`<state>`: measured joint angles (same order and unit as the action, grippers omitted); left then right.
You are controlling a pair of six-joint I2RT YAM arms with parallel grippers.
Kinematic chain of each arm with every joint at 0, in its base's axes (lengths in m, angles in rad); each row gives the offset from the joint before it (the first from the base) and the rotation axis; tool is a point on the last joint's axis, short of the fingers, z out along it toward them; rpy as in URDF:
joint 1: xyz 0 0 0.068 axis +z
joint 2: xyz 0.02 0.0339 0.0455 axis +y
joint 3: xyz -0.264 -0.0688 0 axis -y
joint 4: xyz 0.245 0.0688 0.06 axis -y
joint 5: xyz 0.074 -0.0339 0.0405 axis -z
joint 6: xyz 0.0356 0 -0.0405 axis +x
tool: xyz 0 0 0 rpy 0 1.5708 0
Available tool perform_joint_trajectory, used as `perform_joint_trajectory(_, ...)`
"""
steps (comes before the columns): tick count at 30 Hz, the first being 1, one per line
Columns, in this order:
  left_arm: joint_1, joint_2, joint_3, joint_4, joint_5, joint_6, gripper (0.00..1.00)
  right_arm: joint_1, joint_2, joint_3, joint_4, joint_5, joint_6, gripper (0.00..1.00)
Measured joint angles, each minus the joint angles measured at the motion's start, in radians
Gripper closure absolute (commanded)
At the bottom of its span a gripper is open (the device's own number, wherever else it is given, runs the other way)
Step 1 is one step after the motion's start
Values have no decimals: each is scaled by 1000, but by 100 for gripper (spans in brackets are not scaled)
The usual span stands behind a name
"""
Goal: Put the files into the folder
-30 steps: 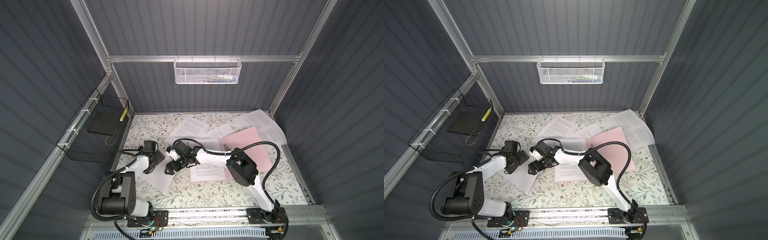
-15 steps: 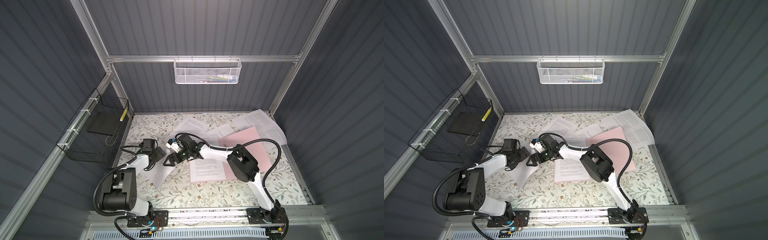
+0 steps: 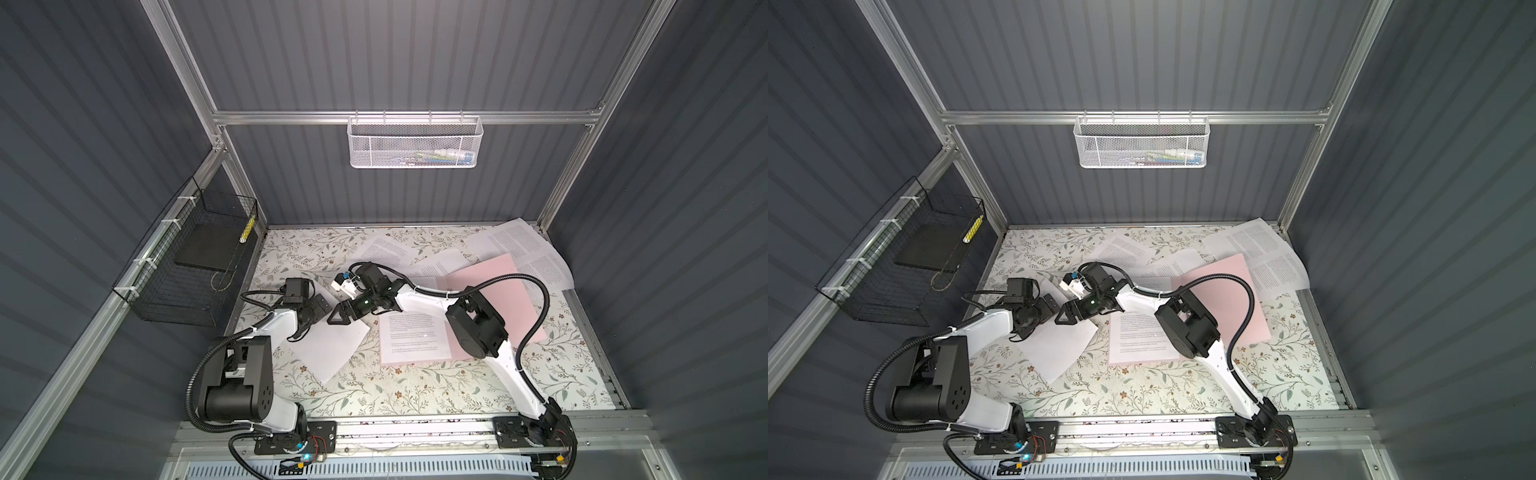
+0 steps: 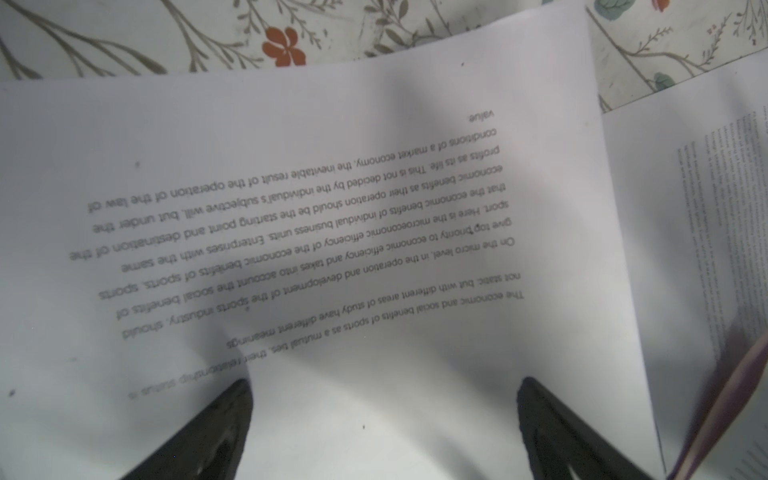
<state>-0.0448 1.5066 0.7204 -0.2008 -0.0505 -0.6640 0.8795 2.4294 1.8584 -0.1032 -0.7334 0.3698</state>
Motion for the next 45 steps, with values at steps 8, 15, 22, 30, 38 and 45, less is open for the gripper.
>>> perform_joint_trajectory(8,1,-3,9,-13,4,3,0,-3,0,0,-36,24,-13,56)
perform_joint_trajectory(15,2,-3,12,-15,20,3,0,-8,0,0,-47,31,-9,71)
perform_joint_trajectory(22,2,-4,21,-19,78,3,0,-8,0,0,-43,31,6,88)
perform_joint_trajectory(30,0,-34,41,-138,161,3,0,-24,-16,-27,-50,51,14,100)
perform_joint_trajectory(38,0,-215,130,-290,217,27,0,-156,-383,-345,-66,67,14,100)
perform_joint_trajectory(45,-10,-257,165,-309,306,56,0,-454,-786,-543,-198,122,-48,100)
